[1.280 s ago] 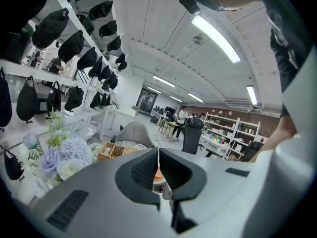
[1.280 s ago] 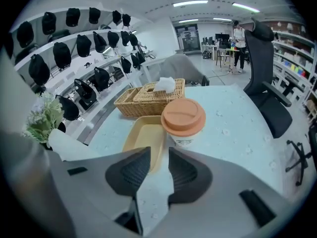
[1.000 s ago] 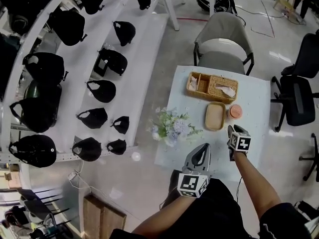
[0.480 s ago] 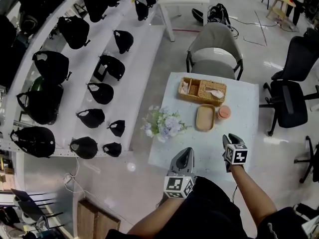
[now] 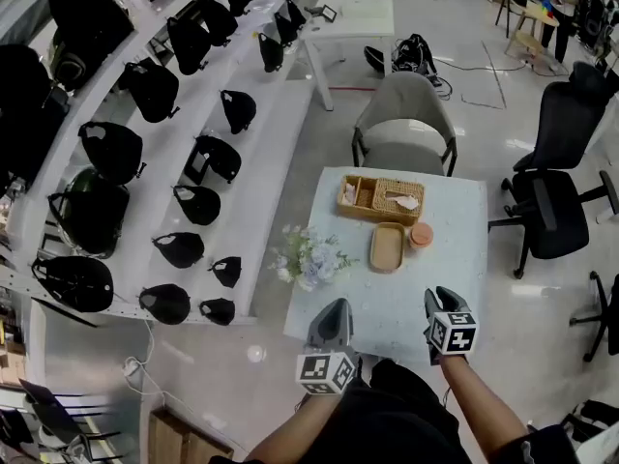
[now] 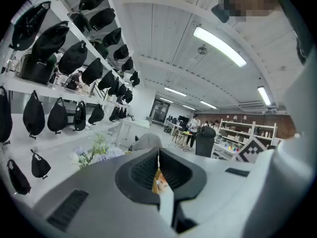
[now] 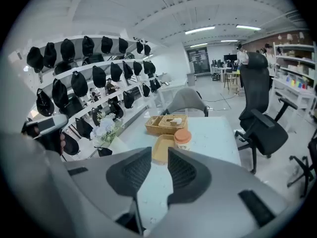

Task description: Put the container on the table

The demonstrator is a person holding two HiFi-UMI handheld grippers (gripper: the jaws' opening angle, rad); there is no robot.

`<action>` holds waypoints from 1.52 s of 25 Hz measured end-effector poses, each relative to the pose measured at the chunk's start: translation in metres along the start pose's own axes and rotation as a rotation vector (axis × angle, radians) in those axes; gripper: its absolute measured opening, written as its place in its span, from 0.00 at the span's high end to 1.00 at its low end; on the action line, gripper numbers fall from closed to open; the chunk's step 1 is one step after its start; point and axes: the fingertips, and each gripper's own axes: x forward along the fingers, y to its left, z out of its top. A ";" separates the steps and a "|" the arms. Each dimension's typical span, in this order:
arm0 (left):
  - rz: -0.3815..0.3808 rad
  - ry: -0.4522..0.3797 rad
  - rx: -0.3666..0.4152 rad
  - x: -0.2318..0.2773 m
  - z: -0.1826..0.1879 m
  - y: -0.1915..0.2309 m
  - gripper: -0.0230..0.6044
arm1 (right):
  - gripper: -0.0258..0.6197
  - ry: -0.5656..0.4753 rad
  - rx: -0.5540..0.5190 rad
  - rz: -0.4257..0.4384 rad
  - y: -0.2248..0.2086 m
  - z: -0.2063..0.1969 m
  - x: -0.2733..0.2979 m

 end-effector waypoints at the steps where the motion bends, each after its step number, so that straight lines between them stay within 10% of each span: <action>1: -0.012 0.006 0.011 0.001 0.001 -0.001 0.94 | 0.80 -0.007 0.004 -0.012 -0.001 0.002 -0.007; 15: -0.191 0.005 0.108 0.012 0.070 0.014 0.94 | 0.93 -0.198 0.078 -0.150 0.013 0.069 -0.076; 26: -0.177 0.004 0.079 0.050 0.096 0.047 0.94 | 0.95 -0.390 -0.052 -0.192 0.020 0.142 -0.096; 38: -0.198 0.036 0.113 0.083 0.102 0.061 0.94 | 0.96 -0.364 -0.085 -0.245 0.019 0.147 -0.085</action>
